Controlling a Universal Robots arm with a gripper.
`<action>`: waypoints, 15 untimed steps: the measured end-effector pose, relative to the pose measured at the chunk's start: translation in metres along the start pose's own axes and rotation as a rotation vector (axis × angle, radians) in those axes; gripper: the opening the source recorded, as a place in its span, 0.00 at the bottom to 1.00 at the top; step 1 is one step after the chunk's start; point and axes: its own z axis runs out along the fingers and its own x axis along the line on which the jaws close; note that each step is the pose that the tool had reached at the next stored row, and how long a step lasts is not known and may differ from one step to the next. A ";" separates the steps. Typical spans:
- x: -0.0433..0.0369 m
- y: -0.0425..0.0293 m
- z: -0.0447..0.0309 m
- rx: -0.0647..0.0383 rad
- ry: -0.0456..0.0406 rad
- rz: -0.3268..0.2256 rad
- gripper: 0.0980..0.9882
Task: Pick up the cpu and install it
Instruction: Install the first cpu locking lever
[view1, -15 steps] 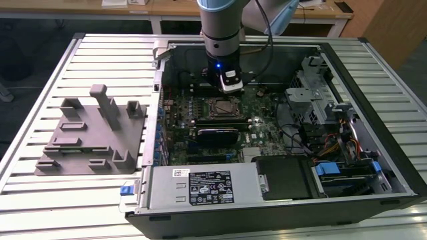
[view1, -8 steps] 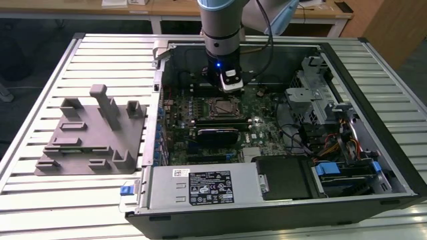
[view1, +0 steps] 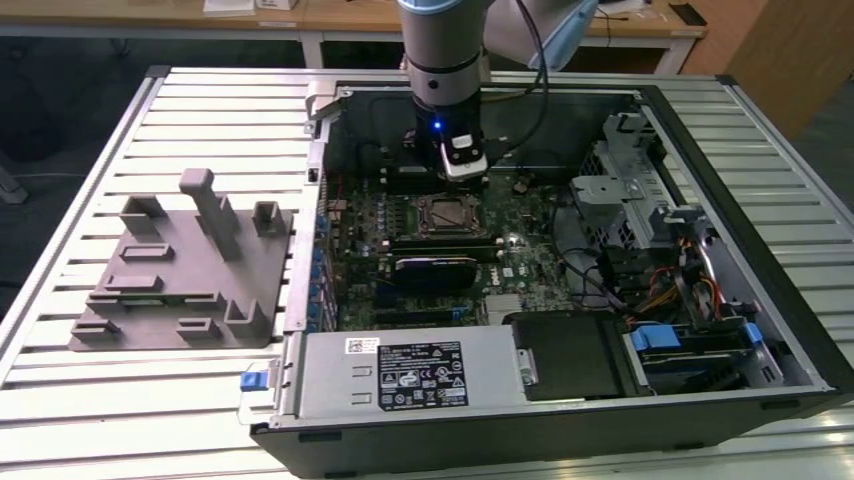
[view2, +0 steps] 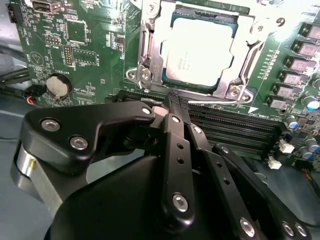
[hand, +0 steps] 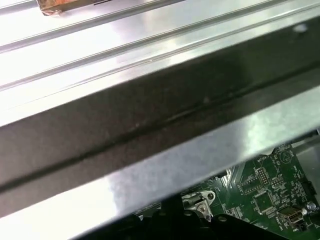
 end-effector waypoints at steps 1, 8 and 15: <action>-0.0001 0.0001 -0.0004 0.000 -0.0001 0.000 0.01; 0.0008 0.0000 -0.0012 -0.003 -0.0075 -0.001 0.01; 0.0040 0.0005 0.0004 -0.008 -0.0198 -0.002 0.01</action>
